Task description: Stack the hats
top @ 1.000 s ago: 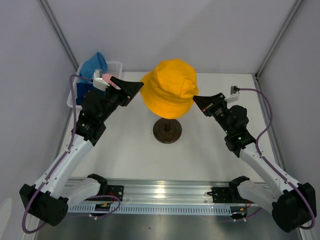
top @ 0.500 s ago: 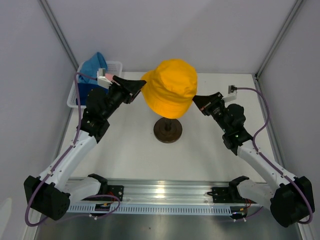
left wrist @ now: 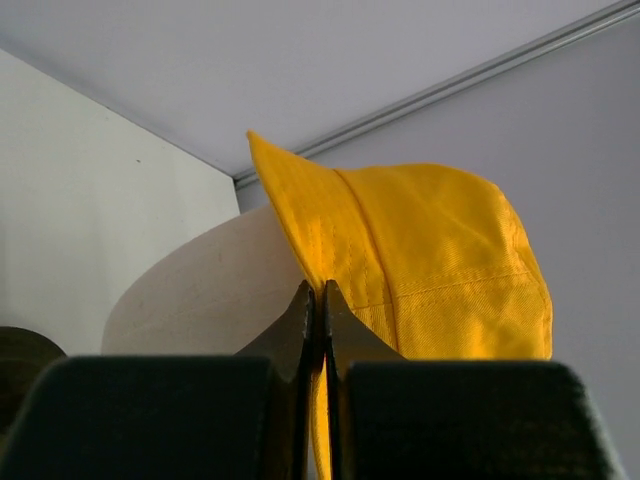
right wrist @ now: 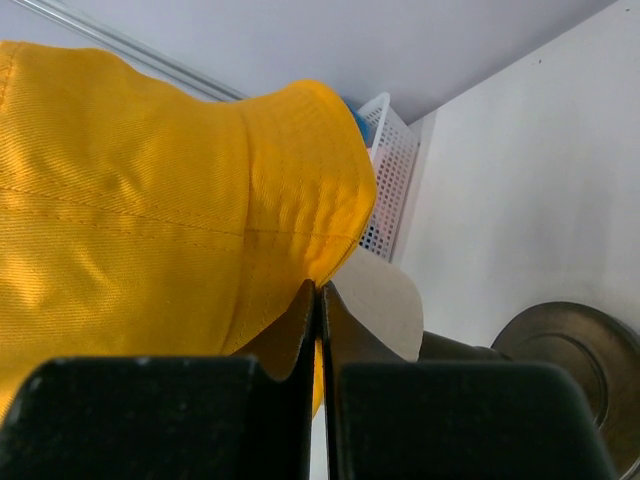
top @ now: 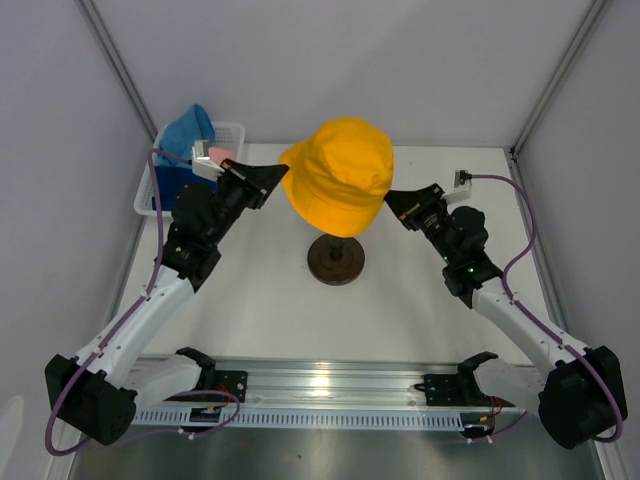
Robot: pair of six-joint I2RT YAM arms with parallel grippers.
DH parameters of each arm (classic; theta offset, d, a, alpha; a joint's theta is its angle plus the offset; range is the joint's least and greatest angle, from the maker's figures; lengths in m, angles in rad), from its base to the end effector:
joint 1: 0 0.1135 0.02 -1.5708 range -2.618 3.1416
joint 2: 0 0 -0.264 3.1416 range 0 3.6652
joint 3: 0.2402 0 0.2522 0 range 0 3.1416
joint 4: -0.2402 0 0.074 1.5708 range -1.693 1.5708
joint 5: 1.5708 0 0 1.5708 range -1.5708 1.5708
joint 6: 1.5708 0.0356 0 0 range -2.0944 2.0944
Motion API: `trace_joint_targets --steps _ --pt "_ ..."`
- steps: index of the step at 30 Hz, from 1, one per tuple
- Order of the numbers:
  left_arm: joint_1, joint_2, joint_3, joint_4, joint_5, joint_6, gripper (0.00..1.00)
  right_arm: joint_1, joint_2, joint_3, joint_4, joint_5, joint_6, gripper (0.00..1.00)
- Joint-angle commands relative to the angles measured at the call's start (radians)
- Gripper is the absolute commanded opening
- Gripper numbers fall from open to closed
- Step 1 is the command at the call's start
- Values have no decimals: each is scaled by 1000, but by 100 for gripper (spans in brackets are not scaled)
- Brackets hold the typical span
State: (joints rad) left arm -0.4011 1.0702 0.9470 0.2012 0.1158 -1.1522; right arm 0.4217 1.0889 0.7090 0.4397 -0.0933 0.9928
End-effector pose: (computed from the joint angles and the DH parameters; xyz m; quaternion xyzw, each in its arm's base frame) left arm 0.2311 -0.1025 0.3831 -0.2091 0.6462 -0.5417 0.4952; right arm 0.2328 0.1081 0.3189 0.1604 0.6667 0.4968 0.5320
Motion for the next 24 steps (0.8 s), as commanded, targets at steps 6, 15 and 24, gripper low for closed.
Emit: trace_joint_targets --steps 6,15,24 --pt "-110 -95 -19 -10 -277 270 1 9 72 -98 33 -2 -31 0" --pt "-139 -119 -76 -69 -422 342 1 35 121 -105 100 -8 -66 0" --pt "-156 -144 -151 -59 -447 332 1 29 135 -108 59 3 -79 0"
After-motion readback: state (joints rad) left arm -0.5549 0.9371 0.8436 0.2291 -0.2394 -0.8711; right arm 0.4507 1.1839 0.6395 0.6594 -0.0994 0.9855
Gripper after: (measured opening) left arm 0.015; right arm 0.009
